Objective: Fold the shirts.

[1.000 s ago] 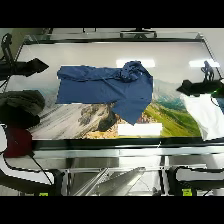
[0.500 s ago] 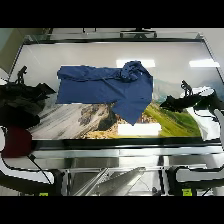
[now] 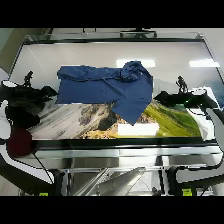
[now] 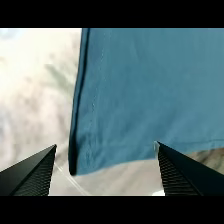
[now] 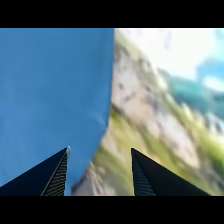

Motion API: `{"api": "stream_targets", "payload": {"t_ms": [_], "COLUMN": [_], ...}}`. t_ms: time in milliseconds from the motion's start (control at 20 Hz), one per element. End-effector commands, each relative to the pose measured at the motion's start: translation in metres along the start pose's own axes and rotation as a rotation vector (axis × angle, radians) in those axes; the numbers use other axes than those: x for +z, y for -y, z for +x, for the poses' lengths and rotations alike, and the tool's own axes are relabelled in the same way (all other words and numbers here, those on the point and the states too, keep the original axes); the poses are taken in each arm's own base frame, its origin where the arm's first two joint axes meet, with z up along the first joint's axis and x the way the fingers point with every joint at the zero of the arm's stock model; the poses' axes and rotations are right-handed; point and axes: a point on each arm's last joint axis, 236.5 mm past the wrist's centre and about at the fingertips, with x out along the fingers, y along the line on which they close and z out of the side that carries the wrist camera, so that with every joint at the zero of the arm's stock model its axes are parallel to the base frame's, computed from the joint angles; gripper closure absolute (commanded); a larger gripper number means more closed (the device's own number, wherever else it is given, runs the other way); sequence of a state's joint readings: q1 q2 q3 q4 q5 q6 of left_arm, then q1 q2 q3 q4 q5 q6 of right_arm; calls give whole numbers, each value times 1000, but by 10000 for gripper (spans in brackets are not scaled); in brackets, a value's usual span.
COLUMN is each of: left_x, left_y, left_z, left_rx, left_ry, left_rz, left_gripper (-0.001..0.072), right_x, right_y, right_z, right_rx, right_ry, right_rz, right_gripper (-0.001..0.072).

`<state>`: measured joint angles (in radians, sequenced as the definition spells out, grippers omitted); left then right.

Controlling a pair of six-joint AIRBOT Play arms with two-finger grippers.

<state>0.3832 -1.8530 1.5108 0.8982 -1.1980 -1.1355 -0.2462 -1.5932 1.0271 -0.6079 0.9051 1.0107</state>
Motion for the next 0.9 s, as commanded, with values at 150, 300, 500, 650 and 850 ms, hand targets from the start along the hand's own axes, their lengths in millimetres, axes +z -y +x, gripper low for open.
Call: {"api": "stream_targets", "payload": {"t_ms": [150, 300, 500, 650, 850], "left_x": [1, -7, -17, -36, -44], "left_y": [-20, -29, 10, 41, 52], "left_z": [15, 20, 38, 51, 56], "left_rx": [28, 48, -45, -77, -91], "left_ry": [-71, -105, -157, -243, -275], "left_rz": [20, 12, 45, 121, 155], "left_gripper": [19, 19, 19, 59, 314], "right_x": [24, 25, 27, 27, 26], "right_y": [-21, -22, -21, -21, -19], "right_z": [25, 25, 25, 26, 27], "right_rx": [49, 56, 52, 52, 50], "right_ry": [61, 65, 71, 71, 67], "right_rz": [-9, -2, 0, 1, 4], "right_gripper": [276, 276, 276, 276, 276]}}
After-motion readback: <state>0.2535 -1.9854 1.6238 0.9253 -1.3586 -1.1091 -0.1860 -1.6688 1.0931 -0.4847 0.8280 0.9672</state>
